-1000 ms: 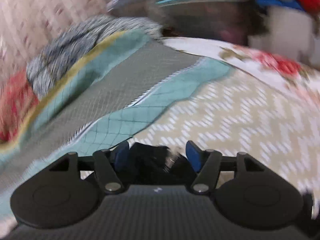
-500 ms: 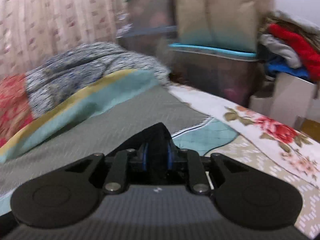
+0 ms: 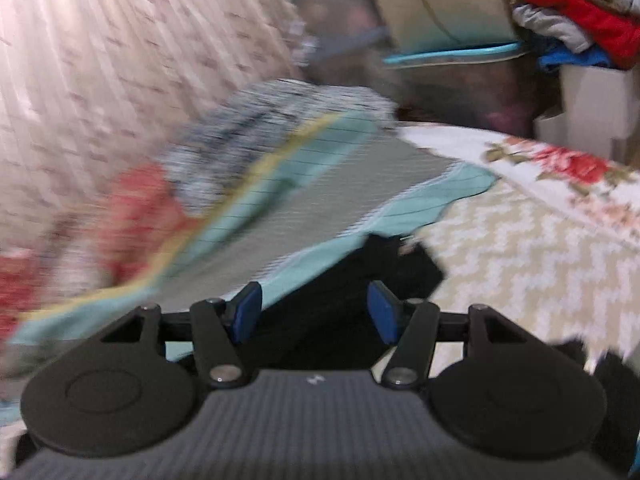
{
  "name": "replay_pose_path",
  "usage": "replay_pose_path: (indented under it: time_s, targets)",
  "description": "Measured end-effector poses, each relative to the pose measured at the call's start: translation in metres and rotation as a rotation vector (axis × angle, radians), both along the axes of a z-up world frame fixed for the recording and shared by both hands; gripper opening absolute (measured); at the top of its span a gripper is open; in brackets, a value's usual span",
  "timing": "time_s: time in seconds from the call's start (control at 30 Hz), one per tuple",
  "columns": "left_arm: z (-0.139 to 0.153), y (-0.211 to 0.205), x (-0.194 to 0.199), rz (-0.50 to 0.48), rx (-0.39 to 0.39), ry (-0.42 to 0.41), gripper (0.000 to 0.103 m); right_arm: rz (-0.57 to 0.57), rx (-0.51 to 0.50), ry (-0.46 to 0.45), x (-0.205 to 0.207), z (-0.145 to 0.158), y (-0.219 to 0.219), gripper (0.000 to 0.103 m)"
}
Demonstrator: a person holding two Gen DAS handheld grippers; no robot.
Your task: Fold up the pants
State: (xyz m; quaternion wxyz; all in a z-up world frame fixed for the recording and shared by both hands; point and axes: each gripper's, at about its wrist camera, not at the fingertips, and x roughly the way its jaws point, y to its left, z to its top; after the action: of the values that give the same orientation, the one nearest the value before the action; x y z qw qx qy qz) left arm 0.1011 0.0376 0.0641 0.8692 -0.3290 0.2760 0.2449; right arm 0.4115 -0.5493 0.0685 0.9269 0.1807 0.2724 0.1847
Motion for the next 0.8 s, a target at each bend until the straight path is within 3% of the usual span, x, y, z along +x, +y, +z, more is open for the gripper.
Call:
replay_pose_path:
  time_s: [0.1, 0.17, 0.23, 0.3, 0.43, 0.57, 0.6, 0.63, 0.67, 0.7, 0.77, 0.8]
  targets:
    - [0.017, -0.006, -0.058, 0.031, -0.031, -0.086, 0.074, 0.125, 0.099, -0.033, -0.041, 0.01, 0.002, 0.062]
    - [0.014, -0.009, -0.089, 0.049, -0.051, -0.093, 0.079, 0.212, 0.135, -0.031, -0.067, 0.008, 0.016, 0.06]
    - [0.003, -0.015, -0.115, 0.052, -0.086, -0.067, 0.079, 0.305, 0.155, 0.013, -0.09, -0.002, 0.029, 0.053]
    - [-0.013, -0.021, -0.131, 0.054, -0.139, -0.034, 0.08, 0.412, 0.146, 0.092, -0.114, -0.02, 0.054, 0.038]
    - [-0.059, -0.025, -0.143, 0.096, -0.319, 0.007, 0.082, 0.598, 0.103, 0.192, -0.157, -0.053, 0.11, 0.038]
    - [-0.091, -0.028, -0.126, 0.1, -0.466, 0.01, 0.082, 0.682, 0.114, 0.263, -0.181, -0.083, 0.165, 0.039]
    - [-0.098, -0.032, -0.124, 0.099, -0.488, 0.006, 0.068, 0.674, 0.1, 0.272, -0.185, -0.088, 0.179, 0.039]
    - [-0.103, -0.038, -0.12, 0.09, -0.492, 0.018, 0.027, 0.665, 0.088, 0.282, -0.187, -0.095, 0.191, 0.039]
    - [-0.106, -0.04, -0.115, 0.074, -0.493, 0.051, 0.007, 0.669, 0.078, 0.296, -0.187, -0.102, 0.202, 0.039]
    - [-0.11, -0.043, -0.115, 0.07, -0.497, 0.083, 0.006, 0.678, 0.065, 0.318, -0.187, -0.109, 0.21, 0.039]
    - [-0.104, -0.048, -0.128, 0.082, -0.468, 0.092, 0.006, 0.689, -0.025, 0.453, -0.194, -0.131, 0.229, 0.037]
    - [-0.098, -0.049, -0.138, 0.079, -0.451, 0.089, 0.006, 0.685, -0.024, 0.444, -0.199, -0.134, 0.227, 0.037]
